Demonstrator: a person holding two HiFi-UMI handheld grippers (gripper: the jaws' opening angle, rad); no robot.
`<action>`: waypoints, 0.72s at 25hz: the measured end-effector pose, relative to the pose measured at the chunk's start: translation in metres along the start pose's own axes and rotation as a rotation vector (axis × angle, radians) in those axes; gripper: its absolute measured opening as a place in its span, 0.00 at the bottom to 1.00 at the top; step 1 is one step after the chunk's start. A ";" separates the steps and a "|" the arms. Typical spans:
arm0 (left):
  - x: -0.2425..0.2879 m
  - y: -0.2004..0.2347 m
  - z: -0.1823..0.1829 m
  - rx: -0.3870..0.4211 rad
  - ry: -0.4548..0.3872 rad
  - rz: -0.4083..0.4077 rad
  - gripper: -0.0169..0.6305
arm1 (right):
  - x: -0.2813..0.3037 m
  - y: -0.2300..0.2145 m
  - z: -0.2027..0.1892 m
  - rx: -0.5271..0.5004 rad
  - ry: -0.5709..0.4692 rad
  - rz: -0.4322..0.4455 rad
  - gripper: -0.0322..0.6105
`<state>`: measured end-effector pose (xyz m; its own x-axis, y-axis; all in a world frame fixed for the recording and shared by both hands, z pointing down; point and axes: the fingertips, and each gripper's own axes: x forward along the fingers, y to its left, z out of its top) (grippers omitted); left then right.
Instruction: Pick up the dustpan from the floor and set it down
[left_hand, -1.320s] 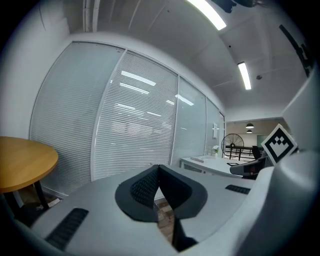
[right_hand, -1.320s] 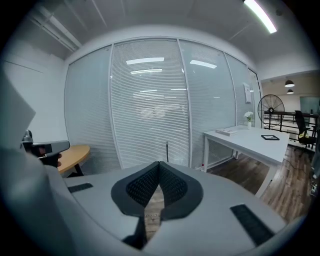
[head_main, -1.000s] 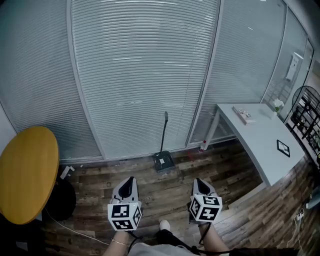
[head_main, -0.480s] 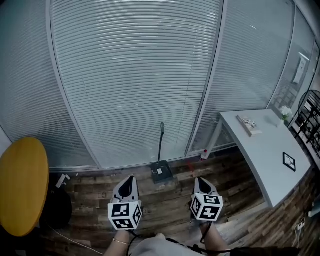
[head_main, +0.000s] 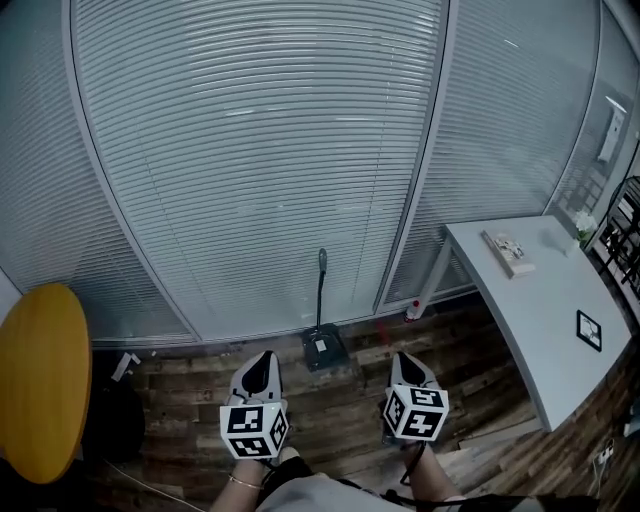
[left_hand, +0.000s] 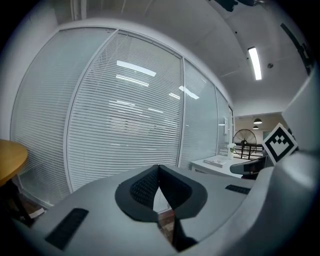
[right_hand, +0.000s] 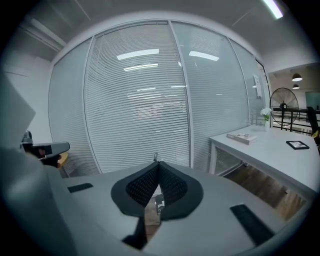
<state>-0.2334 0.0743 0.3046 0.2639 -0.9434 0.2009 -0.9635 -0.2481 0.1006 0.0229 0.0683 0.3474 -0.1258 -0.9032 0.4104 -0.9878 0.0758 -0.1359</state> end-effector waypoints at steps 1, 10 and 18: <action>0.005 0.000 -0.001 0.000 0.005 -0.004 0.05 | 0.004 -0.002 0.001 0.005 0.001 -0.004 0.10; 0.078 0.009 -0.003 -0.014 0.007 -0.058 0.05 | 0.048 -0.031 0.005 0.026 0.017 -0.089 0.10; 0.159 0.030 0.026 -0.022 -0.026 -0.095 0.05 | 0.112 -0.030 0.055 0.001 -0.016 -0.110 0.10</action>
<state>-0.2217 -0.0887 0.3140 0.3525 -0.9213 0.1643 -0.9329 -0.3321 0.1392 0.0436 -0.0585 0.3476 -0.0146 -0.9128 0.4082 -0.9955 -0.0249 -0.0914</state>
